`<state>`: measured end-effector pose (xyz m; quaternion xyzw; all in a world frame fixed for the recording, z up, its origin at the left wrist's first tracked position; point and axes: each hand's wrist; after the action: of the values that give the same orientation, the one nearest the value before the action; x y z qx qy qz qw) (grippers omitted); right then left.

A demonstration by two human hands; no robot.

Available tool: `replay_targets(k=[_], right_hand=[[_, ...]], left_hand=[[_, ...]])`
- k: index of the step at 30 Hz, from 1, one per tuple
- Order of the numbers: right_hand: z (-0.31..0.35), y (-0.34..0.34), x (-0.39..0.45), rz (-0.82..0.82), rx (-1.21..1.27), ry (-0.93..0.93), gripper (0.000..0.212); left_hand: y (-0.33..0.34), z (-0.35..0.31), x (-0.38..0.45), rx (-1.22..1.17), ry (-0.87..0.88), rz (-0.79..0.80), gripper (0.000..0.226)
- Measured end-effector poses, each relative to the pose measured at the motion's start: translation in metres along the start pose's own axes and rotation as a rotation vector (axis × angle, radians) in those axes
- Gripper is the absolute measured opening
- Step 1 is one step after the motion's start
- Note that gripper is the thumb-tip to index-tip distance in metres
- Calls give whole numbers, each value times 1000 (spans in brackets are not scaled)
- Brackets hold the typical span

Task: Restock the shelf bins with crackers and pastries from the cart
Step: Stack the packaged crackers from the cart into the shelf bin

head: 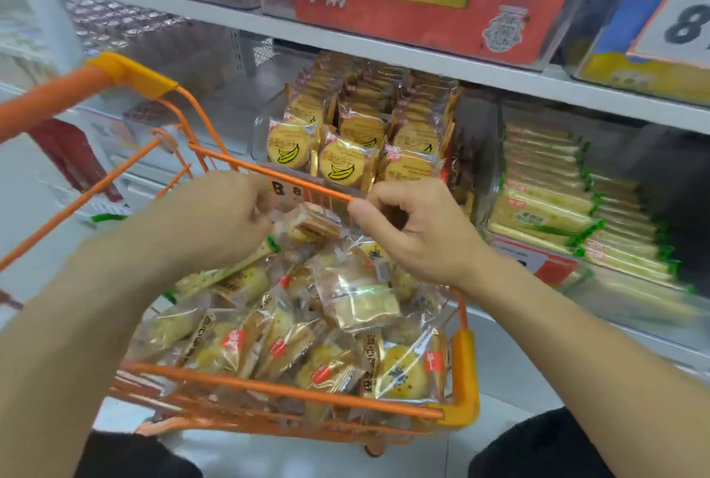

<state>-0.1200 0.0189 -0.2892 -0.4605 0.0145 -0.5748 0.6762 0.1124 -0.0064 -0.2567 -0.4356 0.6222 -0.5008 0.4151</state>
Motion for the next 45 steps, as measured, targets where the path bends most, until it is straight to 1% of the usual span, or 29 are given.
replay_targets(k=[2,4,5,7,8,11,12,13,16,18,19,21,23,25,26,27,28,29,30,31,32,33,34,35,38,40,43,45], right_hand=[[15,19,3,145,19,-27,30],[28,39,5,320,-3,-67,14],[32,48,7,402,-34,-82,10],[36,65,12,509,-123,-83,23],[37,72,15,535,-168,-72,29],[38,86,26,604,-274,-10,41],[38,90,29,623,-284,19,45],[36,93,31,622,-284,41,48],[29,100,38,522,-333,36,61],[25,102,42,492,-401,27,66],[24,102,44,487,-431,25,63],[23,102,46,449,-481,-2,43],[23,102,47,412,-462,-17,27],[21,99,47,376,-389,-6,24],[20,97,47,351,-349,-5,26],[18,94,46,324,-321,-10,27],[17,91,46,301,-303,-23,27],[16,88,46,286,-286,-41,25],[16,84,45,275,-263,-62,23],[15,82,44,269,-235,-79,21],[14,79,43,273,-208,-90,20],[12,77,41,286,-187,-98,19],[10,75,40,301,-176,-107,19],[8,73,39,311,-172,-113,18],[8,71,37,324,-151,-96,18],[11,69,36,302,-84,-72,20],[15,66,34,176,98,16,21],[19,65,33,62,292,143,22]], left_hand=[[3,20,-3,144,-79,89,32],[7,34,-8,225,-130,183,41],[10,39,-11,246,-148,226,43],[16,46,-14,240,-168,262,47],[19,49,-14,222,-170,260,48],[28,53,-14,222,-173,202,54],[31,54,-14,237,-175,178,52],[34,55,-14,237,-175,151,47],[37,58,-13,129,-132,31,25],[34,60,-13,16,-74,-33,22],[32,61,-13,-30,-48,-53,23],[28,62,-14,-77,9,-111,16],[23,60,-17,-170,38,-160,6],[14,58,-19,-338,8,-175,20],[10,59,-20,-374,-17,-203,28],[6,63,-19,-343,-36,-255,33],[3,69,-18,-259,-57,-306,33],[0,76,-18,-138,-98,-310,32],[-2,80,-19,12,-163,-240,31],[-4,82,-21,142,-221,-121,32],[-3,83,-23,225,-259,-4,35],[-2,82,-26,260,-281,73,38],[-1,81,-29,255,-294,99,39],[0,80,-30,243,-297,74,39],[-4,79,-29,216,-342,-60,41],[-4,77,-28,110,-347,-102,42],[-5,71,-28,-125,-289,-199,30],[-8,70,-27,-250,-255,-315,24]])
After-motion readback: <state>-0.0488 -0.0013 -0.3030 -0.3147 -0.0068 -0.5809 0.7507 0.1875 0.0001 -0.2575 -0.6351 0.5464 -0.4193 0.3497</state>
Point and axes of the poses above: each hand's wrist, its own x-axis towards the middle knuckle, its own y-axis out of the palm, z = x × y, and after that the axes turned 1 degree about x, right-handed
